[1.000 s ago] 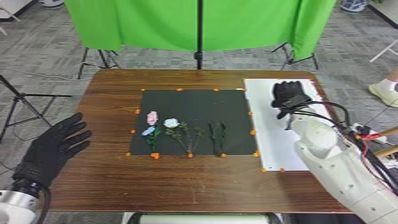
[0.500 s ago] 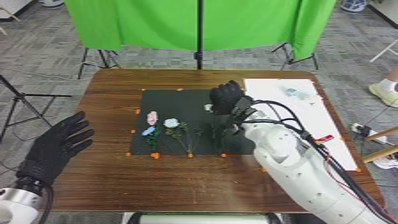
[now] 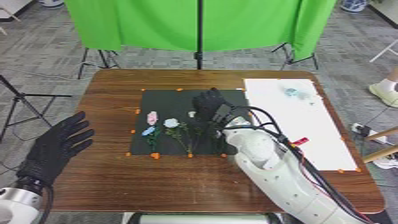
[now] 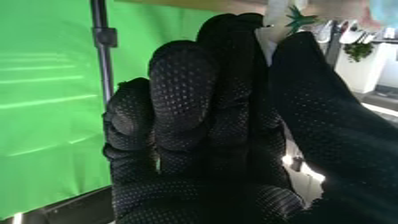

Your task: Arrange flowers

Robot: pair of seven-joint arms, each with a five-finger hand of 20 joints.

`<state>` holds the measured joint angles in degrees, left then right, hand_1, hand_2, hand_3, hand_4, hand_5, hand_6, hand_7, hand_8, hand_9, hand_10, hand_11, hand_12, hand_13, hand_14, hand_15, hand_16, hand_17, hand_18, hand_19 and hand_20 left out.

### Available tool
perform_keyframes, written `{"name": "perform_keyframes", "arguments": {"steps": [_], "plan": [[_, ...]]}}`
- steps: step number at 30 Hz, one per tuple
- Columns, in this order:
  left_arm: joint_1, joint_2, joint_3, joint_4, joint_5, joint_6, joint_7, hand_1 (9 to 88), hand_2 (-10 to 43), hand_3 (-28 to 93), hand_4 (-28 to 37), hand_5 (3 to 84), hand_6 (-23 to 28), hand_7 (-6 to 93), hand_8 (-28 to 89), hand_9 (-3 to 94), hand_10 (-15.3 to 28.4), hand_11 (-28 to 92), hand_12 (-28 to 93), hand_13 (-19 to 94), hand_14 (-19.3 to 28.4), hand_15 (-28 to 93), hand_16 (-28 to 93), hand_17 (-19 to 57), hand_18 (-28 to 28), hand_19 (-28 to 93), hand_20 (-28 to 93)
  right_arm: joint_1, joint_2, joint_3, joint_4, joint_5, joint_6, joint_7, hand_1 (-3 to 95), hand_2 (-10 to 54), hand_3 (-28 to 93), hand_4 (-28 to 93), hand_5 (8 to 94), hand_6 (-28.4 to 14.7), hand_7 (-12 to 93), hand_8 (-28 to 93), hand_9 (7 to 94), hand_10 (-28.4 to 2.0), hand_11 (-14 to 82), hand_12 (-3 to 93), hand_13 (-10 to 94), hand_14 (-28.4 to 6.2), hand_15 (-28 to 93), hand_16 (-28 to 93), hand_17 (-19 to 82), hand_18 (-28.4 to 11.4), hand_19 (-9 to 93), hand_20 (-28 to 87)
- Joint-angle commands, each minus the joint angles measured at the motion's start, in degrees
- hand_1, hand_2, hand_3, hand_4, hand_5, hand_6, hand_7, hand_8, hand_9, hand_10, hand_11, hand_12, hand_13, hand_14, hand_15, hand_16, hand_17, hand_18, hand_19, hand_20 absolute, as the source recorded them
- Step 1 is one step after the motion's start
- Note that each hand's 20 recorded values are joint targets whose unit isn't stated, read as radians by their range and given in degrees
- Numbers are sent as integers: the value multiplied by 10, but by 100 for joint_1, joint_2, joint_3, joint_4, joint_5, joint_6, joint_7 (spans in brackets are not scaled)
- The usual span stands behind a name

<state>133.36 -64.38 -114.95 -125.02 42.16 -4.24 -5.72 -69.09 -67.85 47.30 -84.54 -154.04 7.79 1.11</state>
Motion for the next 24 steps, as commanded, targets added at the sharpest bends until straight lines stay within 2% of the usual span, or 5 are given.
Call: {"name": "perform_keyframes", "arguments": {"steps": [1,9,14,21,24], "plan": [[4,-21,40,65,6,-64,-77,264,-6,719,-275,284,28,235,-132,203,100,292,125,151,129,444,-34,-99,196,468,93,-66,-102,83,46,-152,-46,-57,462,-95,836,-283,759,15,421,-144,886,-33,246,429,788,-23,575,313,347,-171,845,412],[26,-14,13,59,5,-43,-72,266,-5,718,-275,285,29,236,-132,204,101,292,125,151,129,444,-34,-99,196,468,93,-310,-55,378,-398,34,-705,-565,408,-95,816,-283,720,10,436,-154,851,-39,255,419,761,-25,582,303,329,-168,834,417],[26,-7,7,55,2,-46,-63,266,-5,718,-274,285,29,235,-133,205,100,291,125,151,129,445,-34,-99,196,468,93,-348,-10,478,-620,107,-889,-567,352,-95,824,-283,699,14,412,-143,801,-47,322,364,729,-26,593,293,311,-169,818,429],[72,-40,-16,24,5,-44,-37,266,-4,717,-274,285,29,235,-132,204,100,292,125,151,129,444,-34,-99,196,468,93,-229,220,791,-771,377,-644,-41,272,-95,861,-283,685,23,348,-234,748,-73,403,258,698,-37,609,288,302,-171,809,438],[111,-51,-38,6,10,-16,-1,267,-4,716,-274,285,28,236,-132,204,100,291,125,151,129,443,-34,-99,196,468,93,-66,476,1021,-599,306,-761,448,264,-93,874,-283,618,15,346,-236,655,-84,411,249,616,-49,631,264,281,-165,799,430]]}}
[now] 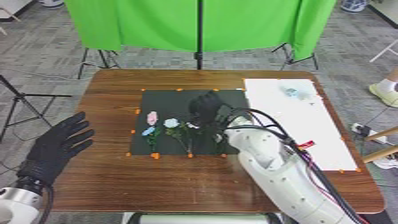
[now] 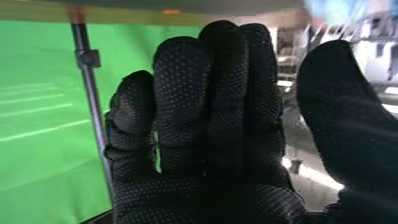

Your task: Arrange flowers

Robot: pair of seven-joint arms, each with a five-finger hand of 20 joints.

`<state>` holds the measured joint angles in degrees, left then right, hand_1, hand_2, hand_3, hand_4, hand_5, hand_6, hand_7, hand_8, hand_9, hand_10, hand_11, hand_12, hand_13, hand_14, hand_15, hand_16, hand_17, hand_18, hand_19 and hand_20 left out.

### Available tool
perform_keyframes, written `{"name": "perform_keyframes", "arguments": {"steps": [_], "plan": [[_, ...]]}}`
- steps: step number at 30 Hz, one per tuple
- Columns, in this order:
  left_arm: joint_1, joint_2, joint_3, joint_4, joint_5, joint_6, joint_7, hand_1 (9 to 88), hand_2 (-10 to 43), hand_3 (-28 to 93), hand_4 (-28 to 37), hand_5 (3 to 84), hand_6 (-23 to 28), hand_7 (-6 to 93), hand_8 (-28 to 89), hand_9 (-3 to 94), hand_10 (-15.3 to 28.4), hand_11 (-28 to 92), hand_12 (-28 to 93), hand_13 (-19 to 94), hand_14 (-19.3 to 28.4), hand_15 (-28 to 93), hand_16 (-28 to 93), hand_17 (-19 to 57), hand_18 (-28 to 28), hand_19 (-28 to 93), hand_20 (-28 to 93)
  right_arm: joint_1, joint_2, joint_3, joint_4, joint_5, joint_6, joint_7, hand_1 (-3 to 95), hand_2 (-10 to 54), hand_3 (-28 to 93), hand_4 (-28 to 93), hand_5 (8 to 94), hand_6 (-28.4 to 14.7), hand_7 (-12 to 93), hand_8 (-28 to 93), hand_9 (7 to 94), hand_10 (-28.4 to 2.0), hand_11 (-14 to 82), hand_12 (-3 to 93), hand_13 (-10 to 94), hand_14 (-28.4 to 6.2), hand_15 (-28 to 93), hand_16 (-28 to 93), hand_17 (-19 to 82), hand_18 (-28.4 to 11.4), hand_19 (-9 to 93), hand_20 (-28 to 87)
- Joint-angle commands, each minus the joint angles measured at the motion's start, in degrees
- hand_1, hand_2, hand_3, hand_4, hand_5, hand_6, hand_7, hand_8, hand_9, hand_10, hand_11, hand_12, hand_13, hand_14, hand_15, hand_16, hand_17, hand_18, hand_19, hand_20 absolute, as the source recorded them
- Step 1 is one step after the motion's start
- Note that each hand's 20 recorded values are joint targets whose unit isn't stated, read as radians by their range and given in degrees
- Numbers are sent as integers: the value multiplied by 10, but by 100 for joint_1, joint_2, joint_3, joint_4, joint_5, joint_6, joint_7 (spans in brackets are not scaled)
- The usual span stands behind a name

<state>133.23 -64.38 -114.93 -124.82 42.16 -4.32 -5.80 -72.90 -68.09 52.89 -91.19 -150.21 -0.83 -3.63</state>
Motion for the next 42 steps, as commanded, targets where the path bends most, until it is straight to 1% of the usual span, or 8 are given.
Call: {"name": "perform_keyframes", "arguments": {"steps": [1,4,8,19,27,34,38,42], "plan": [[153,-62,-54,-25,7,-4,27,266,-4,717,-274,285,28,236,-132,204,100,291,125,151,129,443,-34,-99,196,468,92,393,691,458,143,68,168,1106,261,-91,880,-283,601,11,346,-237,631,-89,413,248,591,-53,633,256,273,-163,793,427],[197,-73,-79,-33,9,19,42,266,-4,717,-273,284,28,235,-132,204,101,291,125,151,129,444,-34,-99,196,468,92,479,1003,691,613,-3,699,1238,237,-69,918,-282,485,-12,355,-248,436,-114,408,212,400,-76,623,160,205,-165,729,387],[222,-98,-73,-49,8,23,54,266,-4,717,-273,285,28,235,-132,205,101,291,125,151,129,444,-34,-99,196,468,92,593,1322,854,930,195,424,1682,221,-73,932,-273,326,-28,337,-235,254,-132,285,201,204,-106,438,110,100,-182,568,277],[278,-122,-122,-75,23,-2,78,266,-5,718,-274,285,28,236,-133,204,100,291,124,151,129,443,-35,-99,196,468,92,222,1739,1656,1026,552,-780,2463,203,-63,911,-280,159,-69,93,-88,113,-127,33,257,83,-169,62,196,-34,-245,462,85],[247,-105,-119,-46,33,-60,55,266,-5,718,-272,285,28,236,-133,205,101,292,125,151,129,444,-34,-99,196,468,92,223,1658,1842,1256,865,-1470,2767,212,-92,909,-282,213,-60,155,-122,260,-127,116,176,308,-88,253,197,-8,-246,468,107],[220,-134,-125,-49,53,-77,22,266,-6,719,-272,285,29,234,-131,205,101,292,125,151,129,444,-34,-99,196,467,92,305,1664,1580,1404,724,-1596,3142,229,-95,907,-283,269,-48,198,-156,344,-109,192,168,397,-71,362,167,34,-237,501,142],[231,-136,-117,-48,43,-61,43,266,-5,719,-272,285,28,233,-131,205,101,291,125,152,129,444,-34,-99,196,467,92,211,1708,1482,1502,385,-958,2724,274,-76,903,-281,418,-20,286,-208,500,-89,367,187,548,-39,553,169,95,-223,608,260],[226,-150,-119,-50,49,-83,23,266,-5,717,-274,285,28,233,-131,206,102,290,125,151,130,444,-34,-99,196,467,92,-24,1735,1517,1392,260,-344,2202,434,-40,807,-283,667,26,420,-160,799,-45,253,346,735,-24,572,231,219,-179,699,359]]}}
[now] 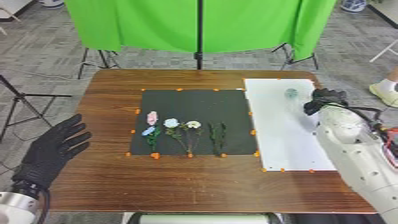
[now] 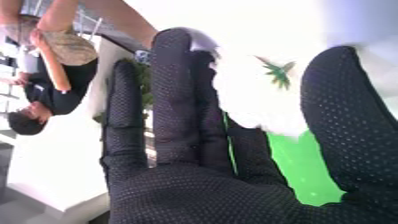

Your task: Arrange flowers

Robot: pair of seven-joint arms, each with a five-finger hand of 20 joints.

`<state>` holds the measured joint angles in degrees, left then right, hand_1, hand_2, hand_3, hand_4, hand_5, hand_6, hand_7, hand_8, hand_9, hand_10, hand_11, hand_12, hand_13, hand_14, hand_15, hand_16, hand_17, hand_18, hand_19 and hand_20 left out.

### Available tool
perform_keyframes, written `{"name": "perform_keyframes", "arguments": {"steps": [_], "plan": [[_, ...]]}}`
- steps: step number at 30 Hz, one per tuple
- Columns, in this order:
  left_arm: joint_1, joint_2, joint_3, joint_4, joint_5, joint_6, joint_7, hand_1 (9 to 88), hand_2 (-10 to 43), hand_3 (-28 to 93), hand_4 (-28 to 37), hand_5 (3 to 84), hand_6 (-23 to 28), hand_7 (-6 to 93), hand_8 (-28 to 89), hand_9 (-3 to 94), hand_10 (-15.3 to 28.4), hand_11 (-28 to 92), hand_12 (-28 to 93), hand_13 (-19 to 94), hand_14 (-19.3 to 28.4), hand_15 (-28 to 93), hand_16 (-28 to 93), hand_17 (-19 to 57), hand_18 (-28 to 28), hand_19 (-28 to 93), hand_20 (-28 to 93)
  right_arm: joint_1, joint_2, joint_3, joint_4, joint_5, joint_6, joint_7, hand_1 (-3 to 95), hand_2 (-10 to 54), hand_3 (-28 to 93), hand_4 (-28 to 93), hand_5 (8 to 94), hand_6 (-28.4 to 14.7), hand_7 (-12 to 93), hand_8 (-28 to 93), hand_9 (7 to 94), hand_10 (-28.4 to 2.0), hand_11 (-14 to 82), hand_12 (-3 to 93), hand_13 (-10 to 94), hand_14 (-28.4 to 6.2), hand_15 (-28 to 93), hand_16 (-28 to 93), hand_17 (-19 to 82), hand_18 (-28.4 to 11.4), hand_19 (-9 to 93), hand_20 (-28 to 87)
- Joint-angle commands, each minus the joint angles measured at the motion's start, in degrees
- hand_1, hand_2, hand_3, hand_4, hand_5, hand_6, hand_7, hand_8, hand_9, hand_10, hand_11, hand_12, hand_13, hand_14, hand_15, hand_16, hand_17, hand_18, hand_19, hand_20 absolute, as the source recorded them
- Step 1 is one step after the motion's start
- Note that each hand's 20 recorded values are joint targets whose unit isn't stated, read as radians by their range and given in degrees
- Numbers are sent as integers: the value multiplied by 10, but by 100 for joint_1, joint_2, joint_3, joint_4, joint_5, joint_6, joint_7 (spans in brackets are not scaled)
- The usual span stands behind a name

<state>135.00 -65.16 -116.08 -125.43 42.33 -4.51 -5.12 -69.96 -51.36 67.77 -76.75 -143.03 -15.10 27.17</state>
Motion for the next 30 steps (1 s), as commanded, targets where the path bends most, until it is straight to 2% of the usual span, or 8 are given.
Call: {"name": "perform_keyframes", "arguments": {"steps": [1,4,7,11,13,20,25,30], "plan": [[55,-87,-11,6,35,-66,-46,266,-5,718,-274,285,28,233,-131,206,102,290,125,151,130,445,-34,-99,196,466,92,-352,62,10,-114,-341,1207,-988,448,-44,808,-283,704,32,417,-148,835,-39,254,356,766,-21,579,241,241,-175,720,367],[51,-82,-2,8,36,-59,-32,265,-5,719,-274,285,28,233,-131,207,102,289,125,152,130,444,-34,-99,196,466,92,-434,49,-118,-391,-440,1580,-1039,461,-65,822,-283,755,33,387,-125,876,-34,262,365,806,-19,586,256,272,-170,748,374],[58,-78,-4,7,31,-40,-39,265,-5,720,-274,286,28,234,-131,207,102,288,125,152,130,444,-34,-99,196,466,93,-455,-32,-374,-746,-475,2340,-1021,453,-83,851,-283,776,27,364,-109,897,-32,254,371,822,-17,581,261,286,-171,761,374],[19,-76,38,22,22,-67,-74,265,-6,720,-274,286,28,233,-131,207,102,289,126,152,130,444,-34,-99,196,466,93,-195,-331,-831,-826,-1175,3599,-1595,450,-89,862,-283,782,24,358,-101,901,-33,257,379,825,-16,583,267,290,-172,768,375],[-34,-55,79,42,29,-91,-90,265,-5,719,-275,286,28,234,-132,207,102,289,126,152,130,444,-34,-99,195,466,93,-92,-441,-1060,-930,-974,3954,-1780,448,-91,866,-283,784,25,359,-99,901,-31,256,382,827,-15,587,270,292,-171,772,377],[-21,-49,84,33,13,-76,-94,266,-4,718,-274,285,28,235,-132,207,102,289,127,151,130,444,-34,-99,195,466,93,121,-908,-1450,-941,-828,2762,-2851,447,-90,861,-283,780,27,363,-101,892,-31,257,395,816,-13,590,280,284,-166,768,376],[-74,-14,113,55,4,-54,-107,266,-3,717,-273,285,28,235,-132,206,102,288,126,151,130,444,-34,-99,195,466,93,279,-1066,-1632,-543,-1137,2432,-2984,446,-86,856,-283,767,29,374,-114,886,-29,239,399,804,-12,585,281,277,-163,760,376],[-25,-58,73,49,19,-72,-101,261,-5,717,-274,285,28,235,-132,206,101,288,127,152,129,442,-34,-99,195,465,93,284,-1019,-1624,-473,-1268,2393,-3029,449,-82,844,-283,766,30,378,-120,884,-28,237,404,802,-11,584,282,275,-164,758,379]]}}
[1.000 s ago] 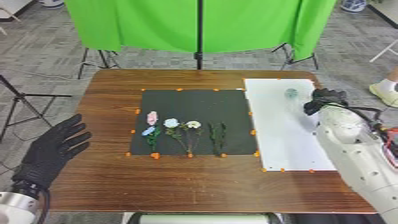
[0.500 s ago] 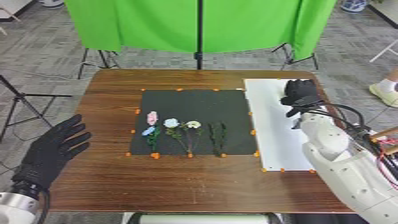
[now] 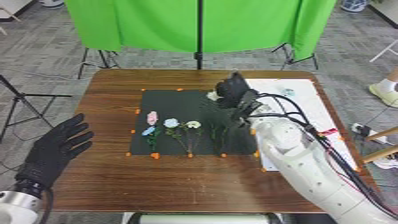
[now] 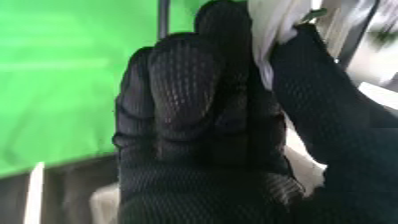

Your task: Arrange flowers

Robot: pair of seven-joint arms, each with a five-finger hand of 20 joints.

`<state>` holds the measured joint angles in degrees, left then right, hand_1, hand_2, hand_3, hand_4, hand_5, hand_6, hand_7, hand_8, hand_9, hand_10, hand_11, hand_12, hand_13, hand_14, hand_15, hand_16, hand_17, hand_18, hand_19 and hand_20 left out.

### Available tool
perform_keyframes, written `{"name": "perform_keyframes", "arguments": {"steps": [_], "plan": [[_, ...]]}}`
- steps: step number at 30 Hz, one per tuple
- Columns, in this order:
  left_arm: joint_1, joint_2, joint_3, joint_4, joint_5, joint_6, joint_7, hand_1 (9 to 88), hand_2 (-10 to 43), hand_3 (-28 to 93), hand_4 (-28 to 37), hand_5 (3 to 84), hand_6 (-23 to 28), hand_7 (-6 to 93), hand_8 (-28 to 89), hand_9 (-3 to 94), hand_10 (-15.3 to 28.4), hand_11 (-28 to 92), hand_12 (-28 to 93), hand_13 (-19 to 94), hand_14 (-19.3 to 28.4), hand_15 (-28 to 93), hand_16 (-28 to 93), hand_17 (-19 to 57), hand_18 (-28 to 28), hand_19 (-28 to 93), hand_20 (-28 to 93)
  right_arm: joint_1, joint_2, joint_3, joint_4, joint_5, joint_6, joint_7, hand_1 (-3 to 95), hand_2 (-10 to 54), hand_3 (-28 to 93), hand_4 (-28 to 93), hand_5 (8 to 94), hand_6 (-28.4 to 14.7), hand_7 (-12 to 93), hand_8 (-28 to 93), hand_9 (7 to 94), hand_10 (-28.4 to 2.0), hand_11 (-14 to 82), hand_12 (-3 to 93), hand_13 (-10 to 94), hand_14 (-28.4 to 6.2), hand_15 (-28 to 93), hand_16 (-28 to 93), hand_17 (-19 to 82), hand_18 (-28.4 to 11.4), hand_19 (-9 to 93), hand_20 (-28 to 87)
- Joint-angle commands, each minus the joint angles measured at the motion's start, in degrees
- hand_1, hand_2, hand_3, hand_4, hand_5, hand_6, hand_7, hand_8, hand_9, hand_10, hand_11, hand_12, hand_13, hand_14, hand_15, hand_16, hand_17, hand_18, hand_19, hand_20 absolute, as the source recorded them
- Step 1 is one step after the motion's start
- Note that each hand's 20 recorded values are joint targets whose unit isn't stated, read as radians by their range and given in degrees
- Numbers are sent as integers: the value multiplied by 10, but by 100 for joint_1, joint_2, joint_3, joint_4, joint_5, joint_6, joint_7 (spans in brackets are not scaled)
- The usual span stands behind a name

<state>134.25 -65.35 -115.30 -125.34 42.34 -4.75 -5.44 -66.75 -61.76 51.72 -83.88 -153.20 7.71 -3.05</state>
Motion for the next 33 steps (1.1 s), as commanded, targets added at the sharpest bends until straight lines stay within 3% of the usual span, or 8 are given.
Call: {"name": "perform_keyframes", "arguments": {"steps": [1,16,21,28,33], "plan": [[60,-36,-2,40,11,-35,-50,261,-5,717,-275,285,28,235,-132,206,102,289,127,152,129,442,-34,-100,195,466,93,-14,33,-38,265,-280,133,-13,450,-81,842,-283,766,30,378,-121,884,-28,237,405,801,-12,584,282,275,-164,758,379],[50,-48,16,42,11,-53,-58,257,-7,718,-279,287,28,233,-132,212,102,290,126,154,131,443,-34,-98,196,465,93,-209,313,175,108,-505,-140,-703,462,-67,801,-283,747,48,374,-136,864,-20,217,404,764,-7,586,285,247,-159,733,376],[56,-38,7,42,6,-29,-52,257,-6,718,-280,287,27,233,-131,213,103,290,126,154,131,443,-34,-98,196,465,93,-311,308,318,25,-422,-338,-776,429,-79,797,-283,696,54,387,-151,836,-14,170,427,728,-4,576,321,232,-157,716,384],[67,-39,-3,37,6,-54,-53,257,-6,718,-279,288,29,232,-131,214,104,290,125,154,131,442,-34,-98,196,465,93,-413,281,467,-200,89,-359,-651,321,-93,836,-283,646,52,346,-161,742,-42,338,273,692,-15,613,261,219,-164,710,400],[58,-41,-6,41,2,-43,-58,256,-6,719,-278,288,29,232,-131,213,104,290,124,154,131,442,-34,-98,196,466,92,-421,265,838,-354,699,-249,-566,233,-95,876,-283,616,41,316,-228,690,-63,374,229,671,-26,623,258,208,-172,709,404]]}}
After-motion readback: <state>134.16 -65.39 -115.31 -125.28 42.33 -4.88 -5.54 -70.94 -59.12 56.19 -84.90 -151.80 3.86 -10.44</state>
